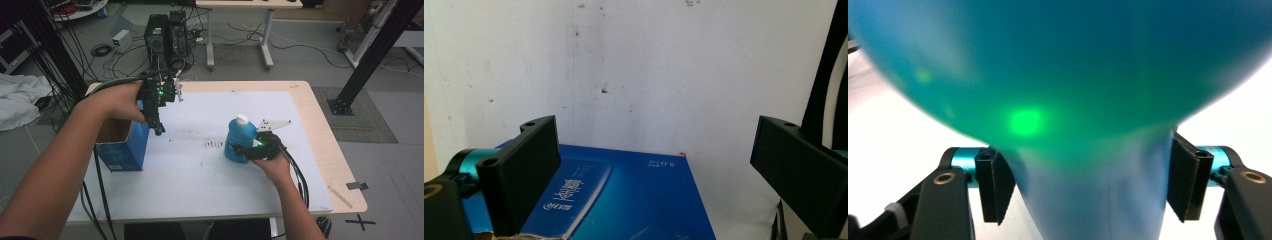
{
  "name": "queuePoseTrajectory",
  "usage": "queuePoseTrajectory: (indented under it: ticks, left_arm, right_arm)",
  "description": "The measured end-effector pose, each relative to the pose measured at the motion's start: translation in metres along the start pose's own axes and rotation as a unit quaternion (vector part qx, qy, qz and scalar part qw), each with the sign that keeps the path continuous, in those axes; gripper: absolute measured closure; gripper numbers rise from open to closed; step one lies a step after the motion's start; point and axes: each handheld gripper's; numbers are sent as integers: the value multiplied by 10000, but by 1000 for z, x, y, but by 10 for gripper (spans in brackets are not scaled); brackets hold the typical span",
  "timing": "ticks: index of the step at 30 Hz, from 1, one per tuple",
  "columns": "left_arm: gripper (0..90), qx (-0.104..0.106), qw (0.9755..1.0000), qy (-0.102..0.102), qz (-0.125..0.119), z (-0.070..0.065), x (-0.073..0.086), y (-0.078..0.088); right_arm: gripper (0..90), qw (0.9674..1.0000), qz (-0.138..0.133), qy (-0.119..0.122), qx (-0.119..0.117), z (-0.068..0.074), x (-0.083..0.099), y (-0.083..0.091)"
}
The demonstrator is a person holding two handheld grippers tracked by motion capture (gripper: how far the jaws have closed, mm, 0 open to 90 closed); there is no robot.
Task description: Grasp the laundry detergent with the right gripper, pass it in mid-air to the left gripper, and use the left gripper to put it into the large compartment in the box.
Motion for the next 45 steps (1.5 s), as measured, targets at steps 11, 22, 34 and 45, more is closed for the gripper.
queuePoseTrajectory:
  ticks: [11,22,34,45]
  left_arm:
    - [58,6,10000,22,2,1,1,-1]
    - [58,14,10000,5,9,2,-1,-2]
    - [58,-4,10000,26,-3,1,2,-1]
    - [58,-1,10000,60,-7,0,4,1]
  right_arm:
    - [373,10000,24,88,-39,0,1,-3]
    - [433,9988,23,478,101,3,2,-2]
    - [449,9982,-79,560,178,5,4,-3]
    - [449,9980,-142,600,125,10,2,1]
Point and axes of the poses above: each handheld gripper's, and its own axes: y roughly backward along the jaws, x roughly out of its underside, z roughly to its left, and after that the axes turned 15 degrees about -y, right-handed
